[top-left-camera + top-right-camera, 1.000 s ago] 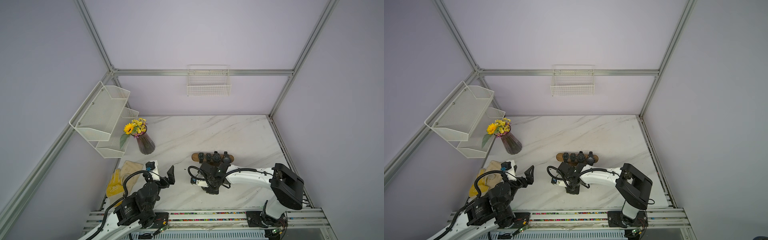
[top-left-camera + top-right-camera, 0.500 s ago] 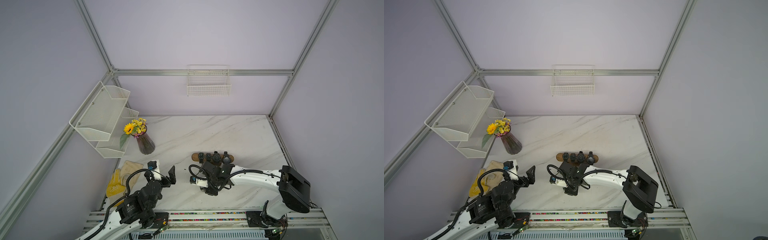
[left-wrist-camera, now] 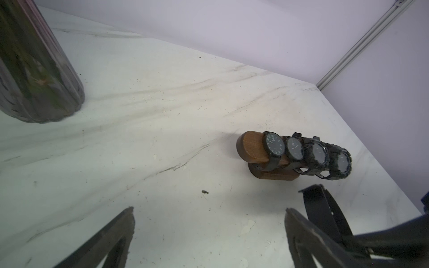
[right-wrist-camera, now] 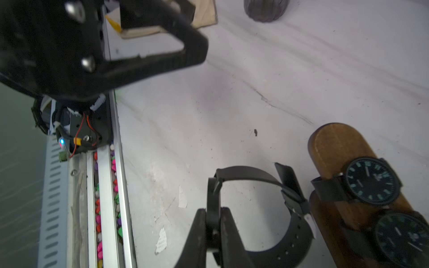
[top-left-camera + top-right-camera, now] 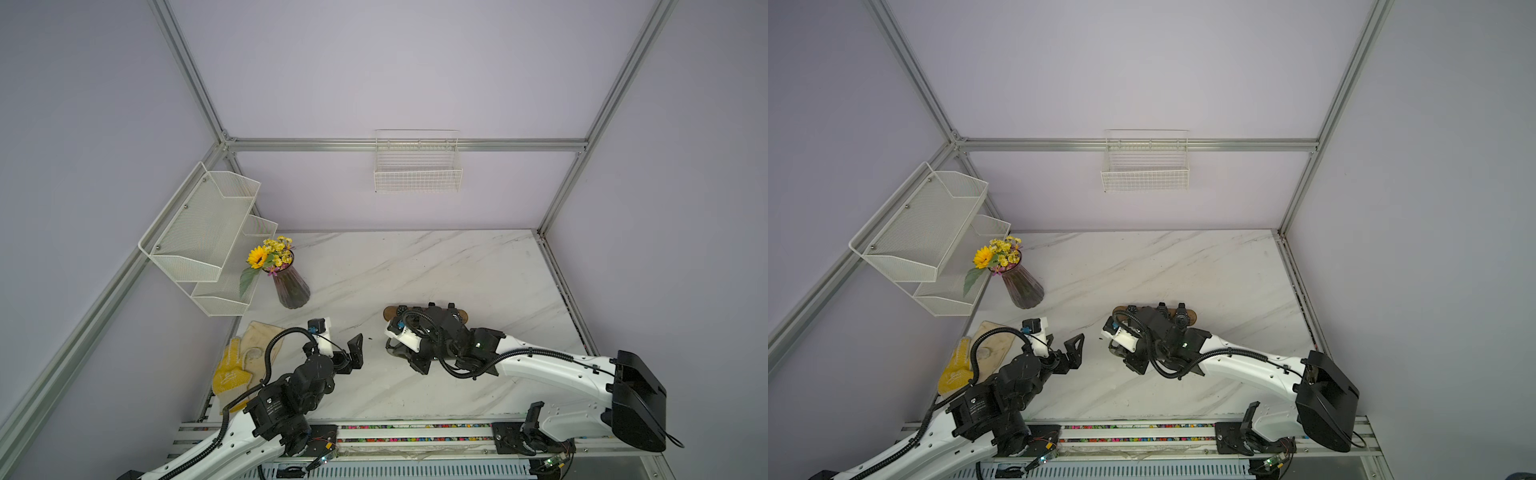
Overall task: Place watch on stand
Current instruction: Pick up the watch at the center of the board.
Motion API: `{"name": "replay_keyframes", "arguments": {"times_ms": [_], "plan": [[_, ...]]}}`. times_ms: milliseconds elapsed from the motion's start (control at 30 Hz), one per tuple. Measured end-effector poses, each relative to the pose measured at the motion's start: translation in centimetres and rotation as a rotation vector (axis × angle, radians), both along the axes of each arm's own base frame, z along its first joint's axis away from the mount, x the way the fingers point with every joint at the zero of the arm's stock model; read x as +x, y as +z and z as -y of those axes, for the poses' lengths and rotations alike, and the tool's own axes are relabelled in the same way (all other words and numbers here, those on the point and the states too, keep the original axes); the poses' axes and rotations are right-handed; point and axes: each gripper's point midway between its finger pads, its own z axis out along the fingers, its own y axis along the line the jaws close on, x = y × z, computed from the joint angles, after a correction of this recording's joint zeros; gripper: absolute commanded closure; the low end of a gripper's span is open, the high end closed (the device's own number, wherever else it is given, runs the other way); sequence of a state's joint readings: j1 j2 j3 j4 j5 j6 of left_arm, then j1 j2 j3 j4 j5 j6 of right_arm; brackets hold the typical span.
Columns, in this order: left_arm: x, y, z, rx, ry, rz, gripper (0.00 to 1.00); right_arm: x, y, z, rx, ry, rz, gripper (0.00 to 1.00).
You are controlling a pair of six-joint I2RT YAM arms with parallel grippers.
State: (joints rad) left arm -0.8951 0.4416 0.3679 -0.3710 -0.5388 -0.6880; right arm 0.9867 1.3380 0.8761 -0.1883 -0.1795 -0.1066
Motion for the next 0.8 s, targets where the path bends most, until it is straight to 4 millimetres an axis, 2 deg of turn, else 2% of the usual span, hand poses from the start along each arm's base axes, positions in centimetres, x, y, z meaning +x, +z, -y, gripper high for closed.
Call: {"name": "replay_keyframes", "arguments": {"times_ms": [133,267,400,500,600,800], "plan": [[0.2,-0.2,1.7,-0.046,-0.045,-0.025,0.00,1.4,1.1,-0.1,0.093,-0.079,-0.022,0.99],[0.3,-0.5,2.0,-0.057,-0.053,-0.044,0.00,1.9,0.6,-0.5,0.122,-0.124,-0.067,1.00],[0.3,0.2,2.8,-0.128,-0.084,-0.047,0.01,1.6,-0.6,-0.4,0.141,-0.148,-0.091,1.00],[0.2,1.5,4.1,-0.222,-0.135,-0.036,0.04,1.2,-1.2,-0.5,0.147,-0.152,-0.087,1.00],[-0.1,2.4,5.4,-0.301,-0.187,-0.043,0.05,0.7,-0.9,-1.2,0.179,-0.143,-0.061,1.00],[-0.4,1.6,7.0,-0.360,-0.235,-0.120,0.10,0.8,0.5,-2.0,0.263,-0.142,-0.003,1.00]]}}
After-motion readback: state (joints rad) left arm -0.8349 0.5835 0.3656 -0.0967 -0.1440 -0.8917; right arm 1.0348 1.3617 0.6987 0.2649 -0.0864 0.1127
